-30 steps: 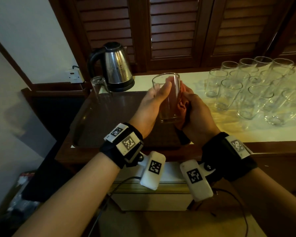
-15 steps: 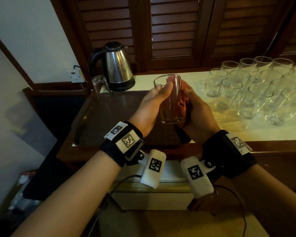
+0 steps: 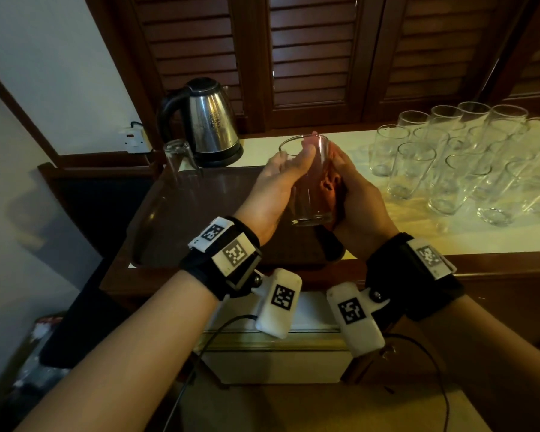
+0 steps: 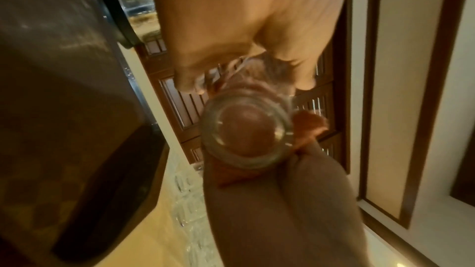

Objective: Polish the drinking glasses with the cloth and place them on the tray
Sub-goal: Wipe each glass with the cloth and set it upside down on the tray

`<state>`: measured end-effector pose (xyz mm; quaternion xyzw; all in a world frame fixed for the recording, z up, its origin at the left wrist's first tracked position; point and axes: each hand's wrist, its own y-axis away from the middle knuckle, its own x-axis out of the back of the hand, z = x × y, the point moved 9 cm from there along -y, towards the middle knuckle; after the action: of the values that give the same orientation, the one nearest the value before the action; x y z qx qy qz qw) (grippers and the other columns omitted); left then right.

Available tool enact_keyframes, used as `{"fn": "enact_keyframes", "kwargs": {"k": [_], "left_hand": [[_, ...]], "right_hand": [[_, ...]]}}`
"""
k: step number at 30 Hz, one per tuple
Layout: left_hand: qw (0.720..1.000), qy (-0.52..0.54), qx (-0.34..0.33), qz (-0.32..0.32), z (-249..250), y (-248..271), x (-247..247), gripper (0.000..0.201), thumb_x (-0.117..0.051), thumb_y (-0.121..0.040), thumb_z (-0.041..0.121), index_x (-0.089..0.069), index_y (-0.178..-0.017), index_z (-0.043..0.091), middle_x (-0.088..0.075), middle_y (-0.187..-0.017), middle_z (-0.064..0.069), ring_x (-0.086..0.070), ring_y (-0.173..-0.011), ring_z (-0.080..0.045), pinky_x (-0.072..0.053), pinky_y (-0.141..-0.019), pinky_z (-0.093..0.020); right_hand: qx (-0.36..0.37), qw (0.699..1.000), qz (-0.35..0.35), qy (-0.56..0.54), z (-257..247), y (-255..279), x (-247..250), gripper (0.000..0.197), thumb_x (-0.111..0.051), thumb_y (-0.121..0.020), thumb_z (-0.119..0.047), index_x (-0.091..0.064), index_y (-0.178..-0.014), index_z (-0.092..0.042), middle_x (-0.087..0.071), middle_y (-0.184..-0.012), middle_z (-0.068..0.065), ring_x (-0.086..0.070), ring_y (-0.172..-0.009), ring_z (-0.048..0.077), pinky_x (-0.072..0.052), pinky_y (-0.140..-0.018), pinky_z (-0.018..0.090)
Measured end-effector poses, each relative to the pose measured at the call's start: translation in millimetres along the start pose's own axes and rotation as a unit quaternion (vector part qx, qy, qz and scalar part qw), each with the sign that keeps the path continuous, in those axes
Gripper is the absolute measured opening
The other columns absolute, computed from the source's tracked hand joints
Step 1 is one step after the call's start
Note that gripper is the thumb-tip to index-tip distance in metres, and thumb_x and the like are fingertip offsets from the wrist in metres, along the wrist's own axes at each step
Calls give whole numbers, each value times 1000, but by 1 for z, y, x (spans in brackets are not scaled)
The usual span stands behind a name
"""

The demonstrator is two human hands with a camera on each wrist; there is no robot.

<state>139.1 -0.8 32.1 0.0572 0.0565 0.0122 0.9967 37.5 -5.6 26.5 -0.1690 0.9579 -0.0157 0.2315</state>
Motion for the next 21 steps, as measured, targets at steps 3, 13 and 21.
{"fn": "enact_keyframes", "kwargs": {"k": [3,13,21], "left_hand": [[999,-21,-15,33,3,-1,1,83,-64,-93,43,-16,-157,22,-48,-148,-7,-50,-133,-26,-42,-110,-50],[1000,9,2,-11,-8,2,-4,71,-59,-80,60,-52,-138,20,-66,-127,-9,-64,-117,-25,-49,-103,-49],[999,-30,-33,29,-2,-1,-6,83,-62,-95,41,-13,-158,18,-58,-118,6,-56,-114,-10,-47,-101,-33]], "right_hand": [[42,996,-9,76,-6,-1,-4,47,-33,-107,-34,-35,-154,-28,-52,-147,9,-58,-129,24,-53,-101,43],[-39,998,20,-41,9,3,6,43,-37,-107,-37,-52,-144,-19,-70,-126,11,-68,-116,26,-53,-95,44],[58,993,-8,105,-8,-1,-8,45,-32,-109,-30,-36,-153,-28,-44,-155,3,-48,-139,19,-43,-113,46]]}}
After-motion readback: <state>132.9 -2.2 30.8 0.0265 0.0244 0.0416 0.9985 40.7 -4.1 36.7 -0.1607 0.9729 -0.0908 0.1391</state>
